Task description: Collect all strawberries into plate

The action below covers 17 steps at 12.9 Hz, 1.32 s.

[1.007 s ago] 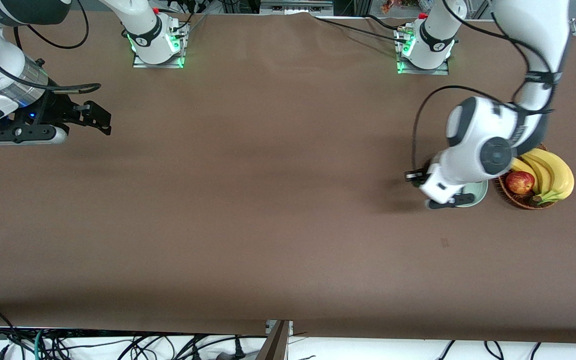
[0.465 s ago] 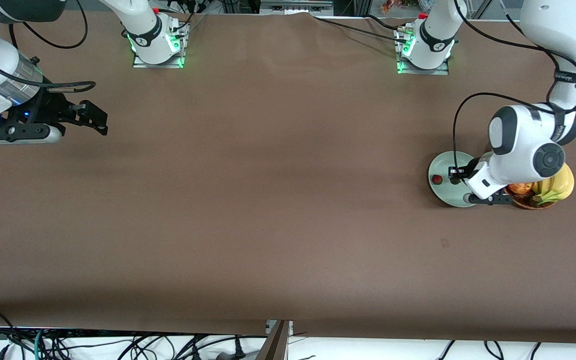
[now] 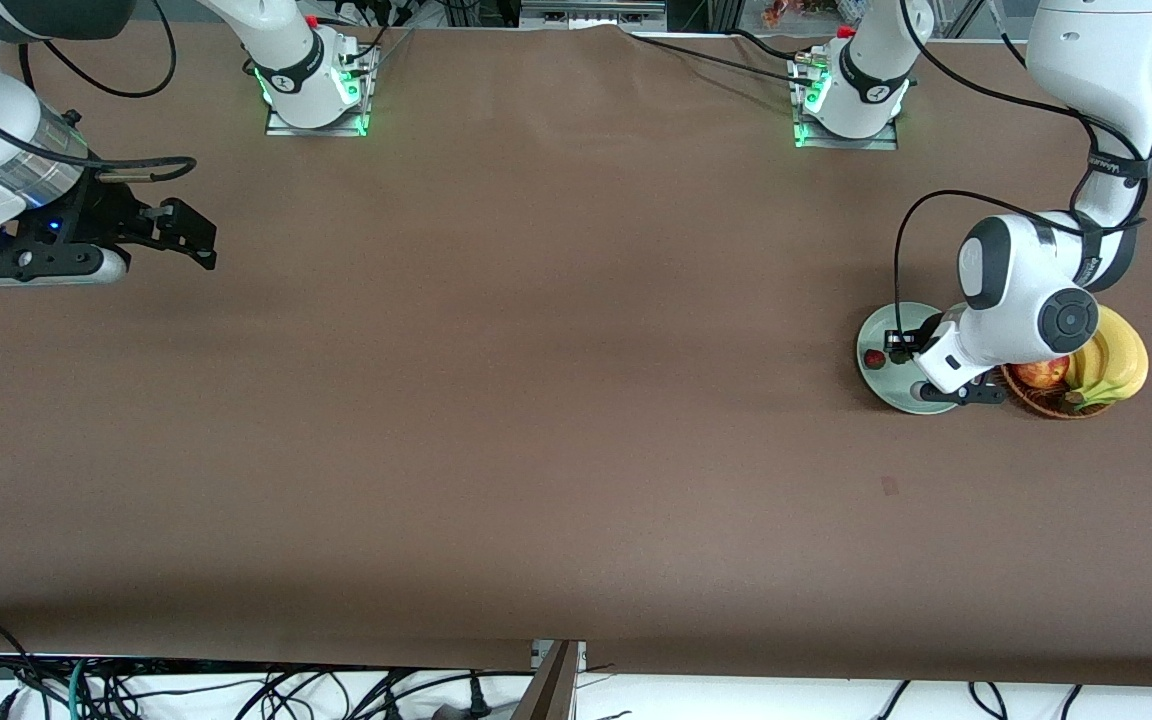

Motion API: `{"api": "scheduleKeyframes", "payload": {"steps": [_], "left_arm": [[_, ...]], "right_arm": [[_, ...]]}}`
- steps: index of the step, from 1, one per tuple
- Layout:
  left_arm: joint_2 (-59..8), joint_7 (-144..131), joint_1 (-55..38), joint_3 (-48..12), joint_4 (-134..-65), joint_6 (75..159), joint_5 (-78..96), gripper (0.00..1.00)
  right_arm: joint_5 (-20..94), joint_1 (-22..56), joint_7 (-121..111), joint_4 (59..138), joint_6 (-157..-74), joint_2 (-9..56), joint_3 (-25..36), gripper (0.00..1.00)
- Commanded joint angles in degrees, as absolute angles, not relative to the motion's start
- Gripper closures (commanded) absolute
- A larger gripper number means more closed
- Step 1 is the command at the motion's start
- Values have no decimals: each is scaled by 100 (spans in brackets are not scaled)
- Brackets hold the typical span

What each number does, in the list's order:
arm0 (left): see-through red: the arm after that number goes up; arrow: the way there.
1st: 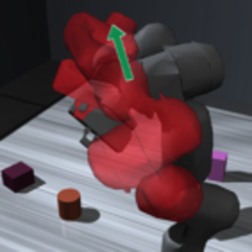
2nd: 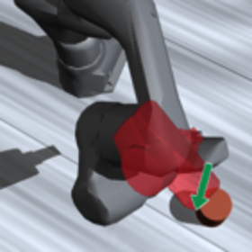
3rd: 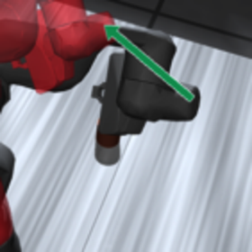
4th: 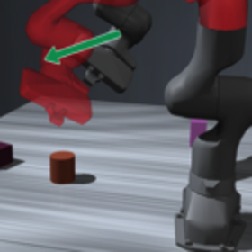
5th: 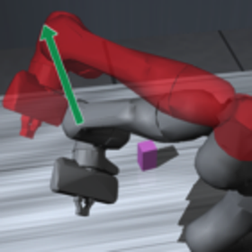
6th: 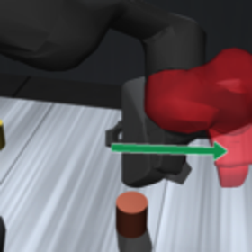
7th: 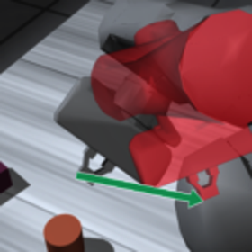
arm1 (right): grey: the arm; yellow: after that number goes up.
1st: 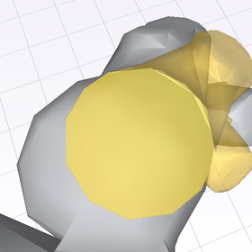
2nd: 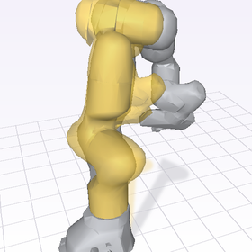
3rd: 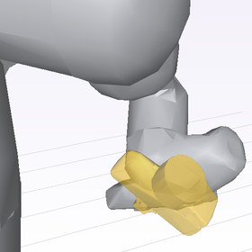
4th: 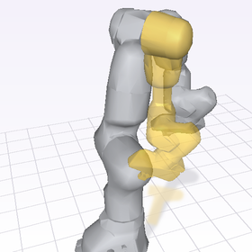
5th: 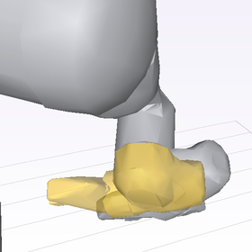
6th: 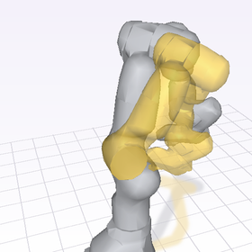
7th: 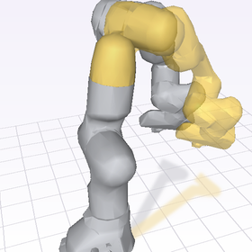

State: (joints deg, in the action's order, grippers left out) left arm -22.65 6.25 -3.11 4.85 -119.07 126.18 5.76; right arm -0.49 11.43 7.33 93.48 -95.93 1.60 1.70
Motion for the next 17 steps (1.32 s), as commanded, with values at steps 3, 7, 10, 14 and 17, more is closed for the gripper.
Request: {"api": "scheduleKeyframes", "payload": {"steps": [3,7,10,14,17], "left_arm": [[-1830,818,-352,527,-11830,12393,747,0],[-705,791,-352,527,-11559,11403,712,0],[-213,800,-352,457,-11286,10803,650,0],[202,791,-378,343,-10814,10154,519,0],[167,791,-360,308,-10092,9424,413,0]], "right_arm": [[-97,1160,668,9264,-9685,97,141,0],[-158,1151,694,9264,-9694,97,-53,0],[-150,1116,694,9272,-9694,105,-9,0],[-158,1107,668,9272,-9756,123,9,0],[-149,1107,668,9272,-9747,123,9,0]]}}
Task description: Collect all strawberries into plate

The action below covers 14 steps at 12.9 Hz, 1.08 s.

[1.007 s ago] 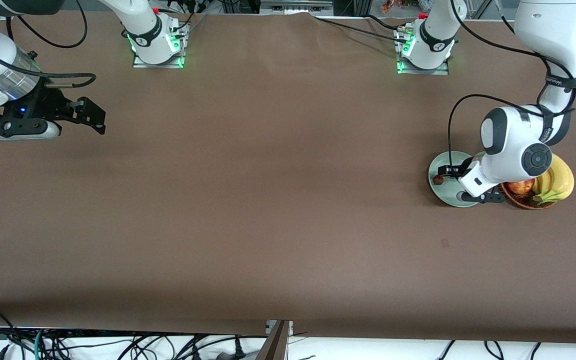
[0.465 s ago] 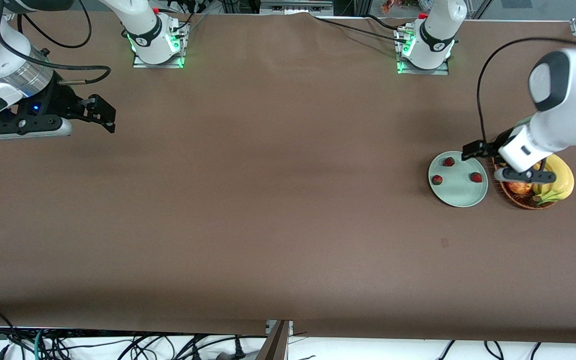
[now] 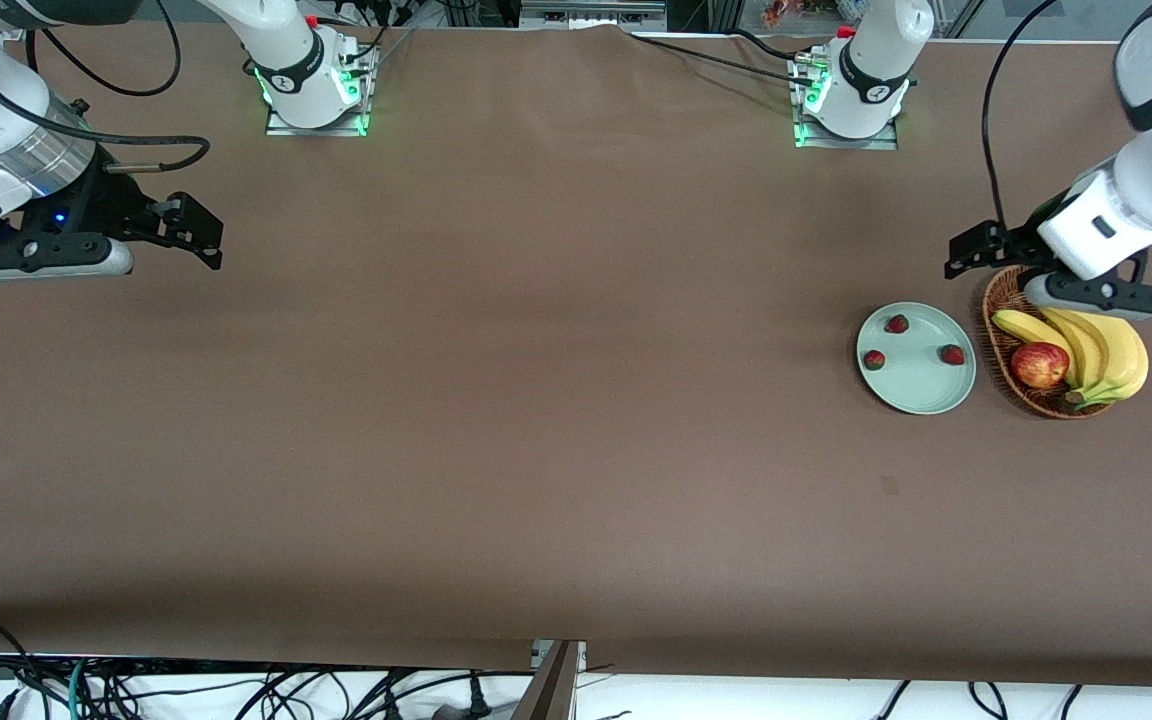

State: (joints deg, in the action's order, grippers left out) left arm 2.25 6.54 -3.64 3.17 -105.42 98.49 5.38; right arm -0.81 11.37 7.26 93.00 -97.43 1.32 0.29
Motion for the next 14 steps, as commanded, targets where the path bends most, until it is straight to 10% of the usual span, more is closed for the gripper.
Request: {"api": "scheduleKeyframes", "payload": {"steps": [1,14], "left_arm": [[167,782,-360,299,-9985,9248,413,0],[123,484,-563,325,-9687,9009,-88,0]], "right_arm": [[-149,1107,668,9272,-9730,123,9,0],[-141,1099,668,9272,-9703,123,18,0]]}}
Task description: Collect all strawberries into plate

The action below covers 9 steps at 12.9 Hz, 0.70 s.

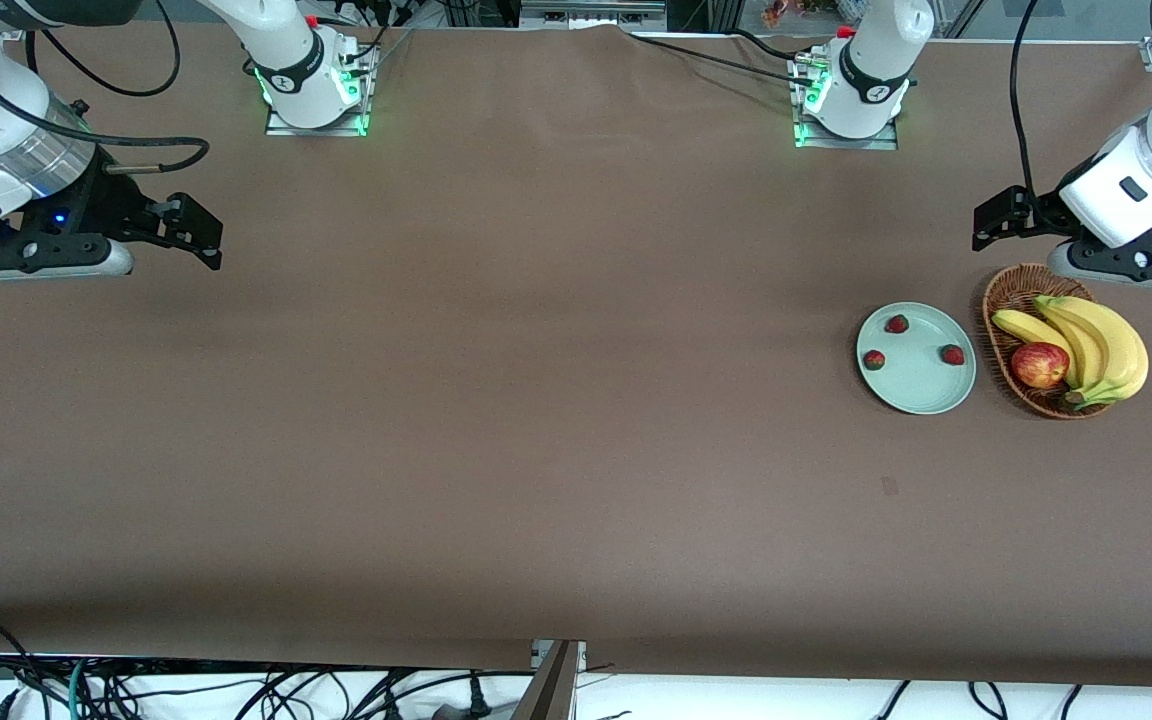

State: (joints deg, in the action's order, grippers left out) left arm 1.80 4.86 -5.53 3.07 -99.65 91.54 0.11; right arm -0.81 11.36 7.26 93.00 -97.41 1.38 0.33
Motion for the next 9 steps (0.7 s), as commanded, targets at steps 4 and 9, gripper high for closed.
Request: {"api": "scheduleKeyframes", "payload": {"steps": [4,9], "left_arm": [[106,457,-554,334,-9642,8939,-35,0],[70,457,-563,325,-9650,8930,-35,0]], "right_arm": [[-141,1099,668,9272,-9703,123,52,0],[-123,1099,668,9272,-9703,123,53,0]]}}
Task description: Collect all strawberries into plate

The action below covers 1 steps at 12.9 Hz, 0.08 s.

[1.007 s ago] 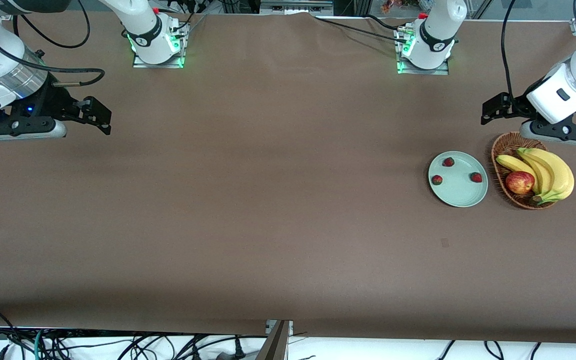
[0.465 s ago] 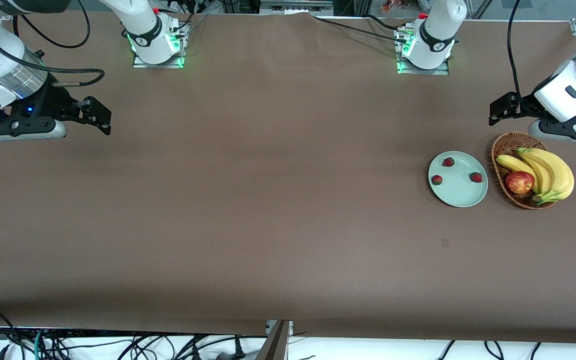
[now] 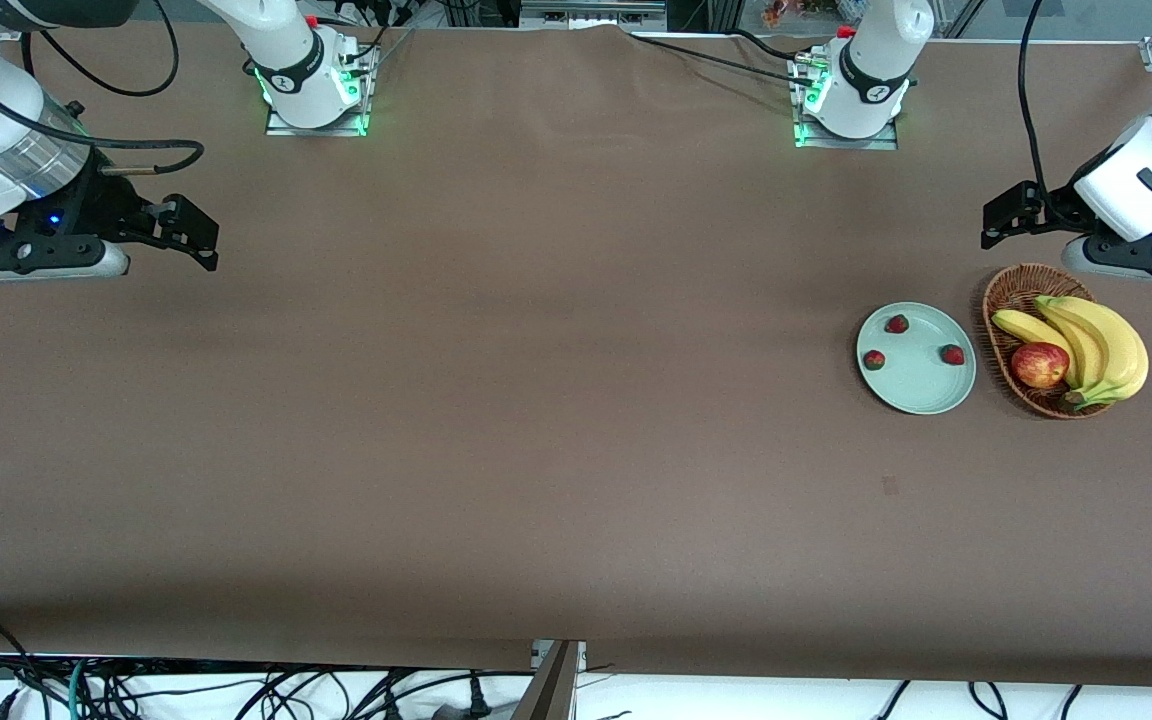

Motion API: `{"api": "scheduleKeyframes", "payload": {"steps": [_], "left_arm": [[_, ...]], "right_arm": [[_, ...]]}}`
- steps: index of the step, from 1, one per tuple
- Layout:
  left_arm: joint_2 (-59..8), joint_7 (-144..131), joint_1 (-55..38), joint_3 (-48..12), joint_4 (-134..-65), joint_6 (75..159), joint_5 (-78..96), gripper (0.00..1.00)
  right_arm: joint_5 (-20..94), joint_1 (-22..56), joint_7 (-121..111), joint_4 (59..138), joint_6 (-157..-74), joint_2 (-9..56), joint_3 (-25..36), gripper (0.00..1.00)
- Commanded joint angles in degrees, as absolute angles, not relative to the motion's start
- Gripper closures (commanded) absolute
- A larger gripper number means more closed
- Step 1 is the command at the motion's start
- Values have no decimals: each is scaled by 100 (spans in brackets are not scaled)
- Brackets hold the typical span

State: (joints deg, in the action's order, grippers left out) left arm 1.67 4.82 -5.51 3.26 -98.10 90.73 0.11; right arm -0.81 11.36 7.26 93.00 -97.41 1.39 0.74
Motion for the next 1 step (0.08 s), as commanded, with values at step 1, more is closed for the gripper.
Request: {"api": "scheduleKeyframes", "payload": {"steps": [1], "left_arm": [[70,457,-563,334,-9650,8930,-35,0]], "right_arm": [[-123,1099,668,9272,-9703,132,53,0]]}}
